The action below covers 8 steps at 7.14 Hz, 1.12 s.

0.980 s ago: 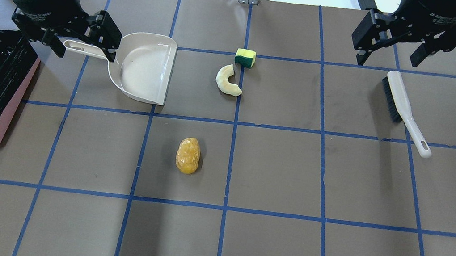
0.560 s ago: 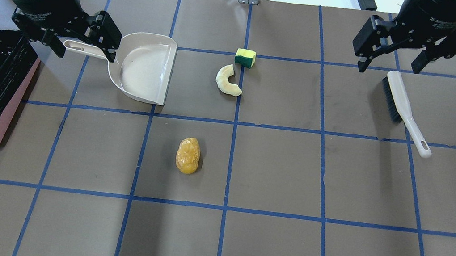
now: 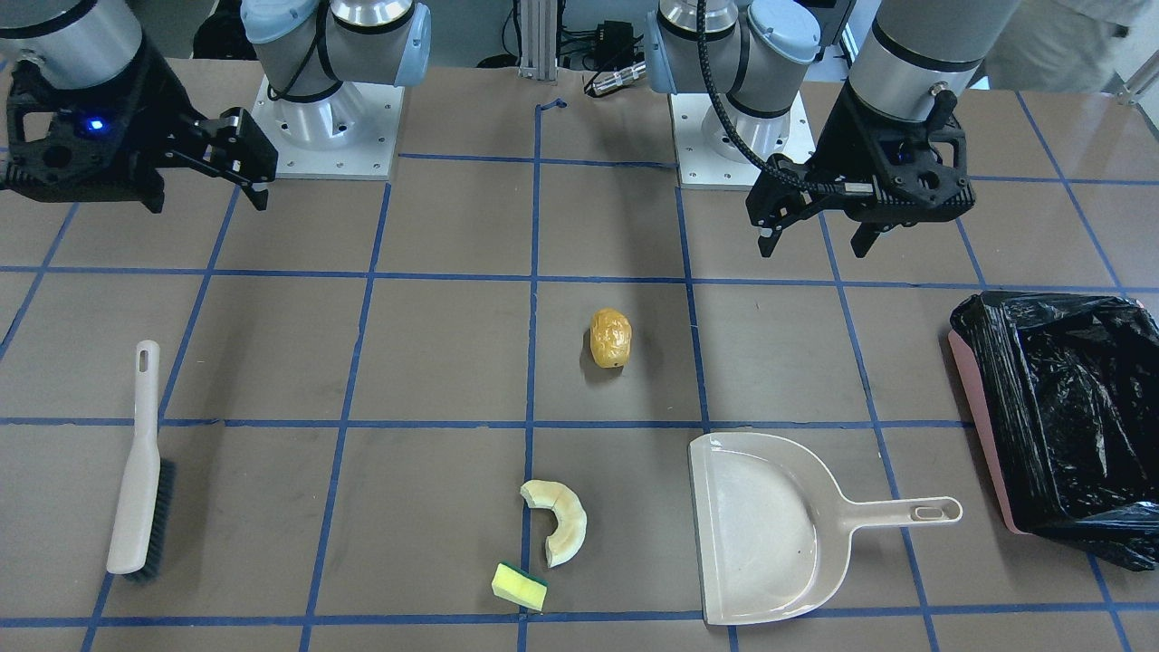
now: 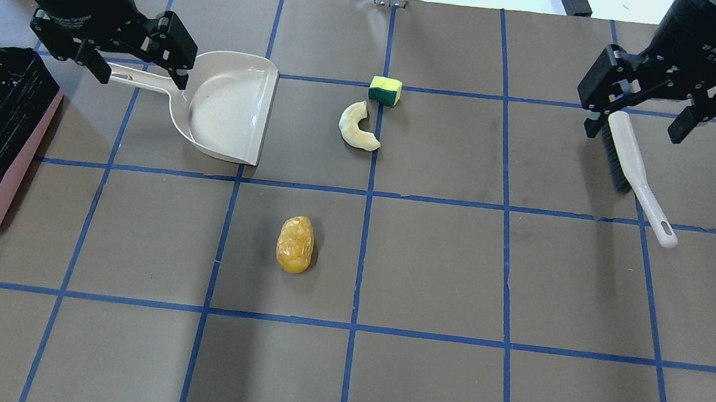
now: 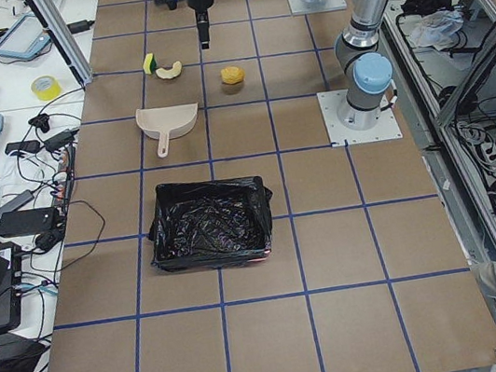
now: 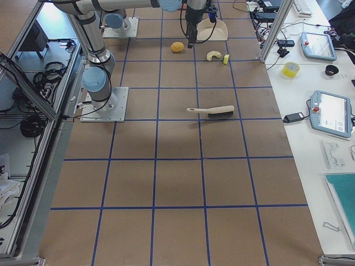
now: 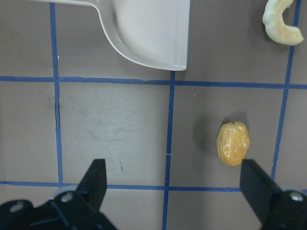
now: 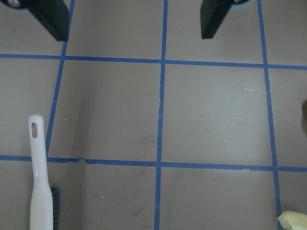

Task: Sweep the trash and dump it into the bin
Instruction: 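Lower the left gripper to the dustpan while the right descends to the brush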

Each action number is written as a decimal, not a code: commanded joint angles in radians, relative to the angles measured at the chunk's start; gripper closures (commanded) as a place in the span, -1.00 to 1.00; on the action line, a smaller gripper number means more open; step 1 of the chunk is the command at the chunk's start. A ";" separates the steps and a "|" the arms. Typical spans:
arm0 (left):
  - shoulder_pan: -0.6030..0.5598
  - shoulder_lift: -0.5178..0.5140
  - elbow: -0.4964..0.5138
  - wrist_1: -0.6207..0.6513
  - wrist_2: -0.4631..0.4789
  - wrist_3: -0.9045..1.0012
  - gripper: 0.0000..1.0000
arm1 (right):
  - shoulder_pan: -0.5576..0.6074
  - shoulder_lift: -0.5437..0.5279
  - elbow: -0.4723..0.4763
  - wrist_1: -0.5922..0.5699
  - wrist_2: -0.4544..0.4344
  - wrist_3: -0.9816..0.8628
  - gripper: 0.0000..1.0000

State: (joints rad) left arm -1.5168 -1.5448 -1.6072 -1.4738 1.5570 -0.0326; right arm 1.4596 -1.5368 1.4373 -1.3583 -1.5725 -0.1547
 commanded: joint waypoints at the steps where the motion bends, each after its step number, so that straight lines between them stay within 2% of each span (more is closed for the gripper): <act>1: 0.013 0.000 -0.005 0.027 0.005 -0.379 -1.00 | -0.135 0.004 0.070 -0.008 -0.001 -0.154 -1.00; 2: 0.024 -0.001 -0.005 0.027 -0.001 -0.612 -1.00 | -0.171 0.006 0.130 -0.083 -0.074 -0.227 -1.00; 3: 0.033 -0.004 -0.004 0.029 0.006 -0.665 -1.00 | -0.194 0.007 0.188 -0.170 -0.117 -0.331 -1.00; 4: 0.053 -0.026 -0.013 0.032 0.006 -0.817 -1.00 | -0.214 0.017 0.236 -0.290 -0.101 -0.376 -1.00; 5: 0.058 -0.035 -0.016 0.052 0.005 -1.009 -1.00 | -0.217 0.070 0.277 -0.394 -0.104 -0.399 -1.00; 6: 0.061 -0.058 -0.016 0.061 0.058 -1.097 -1.00 | -0.220 0.113 0.296 -0.442 -0.104 -0.457 -1.00; 8: 0.073 -0.148 -0.004 0.232 0.141 -1.191 -0.99 | -0.220 0.188 0.340 -0.482 -0.116 -0.509 -1.00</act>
State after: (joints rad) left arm -1.4488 -1.6373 -1.6164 -1.3428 1.6390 -1.1483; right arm 1.2403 -1.3976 1.7464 -1.8091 -1.6843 -0.6250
